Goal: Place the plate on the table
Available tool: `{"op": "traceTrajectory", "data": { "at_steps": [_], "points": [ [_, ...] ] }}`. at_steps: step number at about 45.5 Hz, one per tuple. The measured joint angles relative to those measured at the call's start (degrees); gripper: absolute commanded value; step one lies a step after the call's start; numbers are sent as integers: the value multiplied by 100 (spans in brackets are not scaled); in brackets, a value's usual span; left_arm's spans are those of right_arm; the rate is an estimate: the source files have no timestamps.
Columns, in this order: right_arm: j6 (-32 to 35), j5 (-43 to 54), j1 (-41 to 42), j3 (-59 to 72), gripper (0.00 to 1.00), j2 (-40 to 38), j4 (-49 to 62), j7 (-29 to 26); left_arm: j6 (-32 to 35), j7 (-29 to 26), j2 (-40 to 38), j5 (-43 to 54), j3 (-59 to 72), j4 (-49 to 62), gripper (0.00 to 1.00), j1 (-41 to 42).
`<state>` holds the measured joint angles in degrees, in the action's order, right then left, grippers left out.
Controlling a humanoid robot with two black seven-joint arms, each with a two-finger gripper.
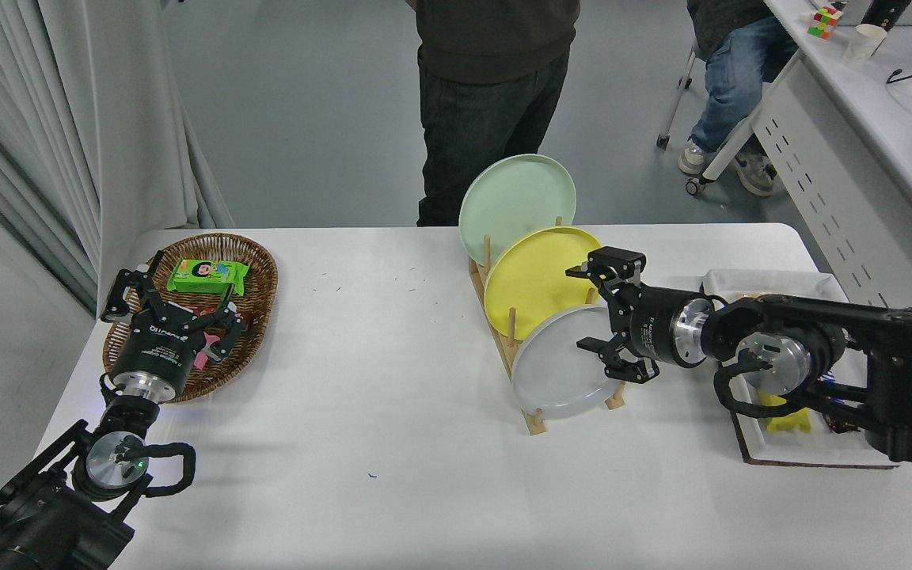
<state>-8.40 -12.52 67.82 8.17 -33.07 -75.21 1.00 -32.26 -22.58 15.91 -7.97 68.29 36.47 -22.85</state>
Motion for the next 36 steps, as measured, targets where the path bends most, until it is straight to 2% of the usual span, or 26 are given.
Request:
{"op": "traceTrajectory", "data": {
  "at_steps": [16, 19, 36],
  "points": [
    [-369, -282, 30, 42, 91, -32, -99, -123, 0, 0, 0, 4, 0, 0, 98, 0],
    [-426, -316, 31, 48, 87, -32, -119, -139, 0, 0, 0, 4, 0, 0, 98, 0],
    [-562, -409, 1, 59, 87, 30, -170, -182, 0, 0, 0, 4, 0, 0, 98, 0]
  ]
}}
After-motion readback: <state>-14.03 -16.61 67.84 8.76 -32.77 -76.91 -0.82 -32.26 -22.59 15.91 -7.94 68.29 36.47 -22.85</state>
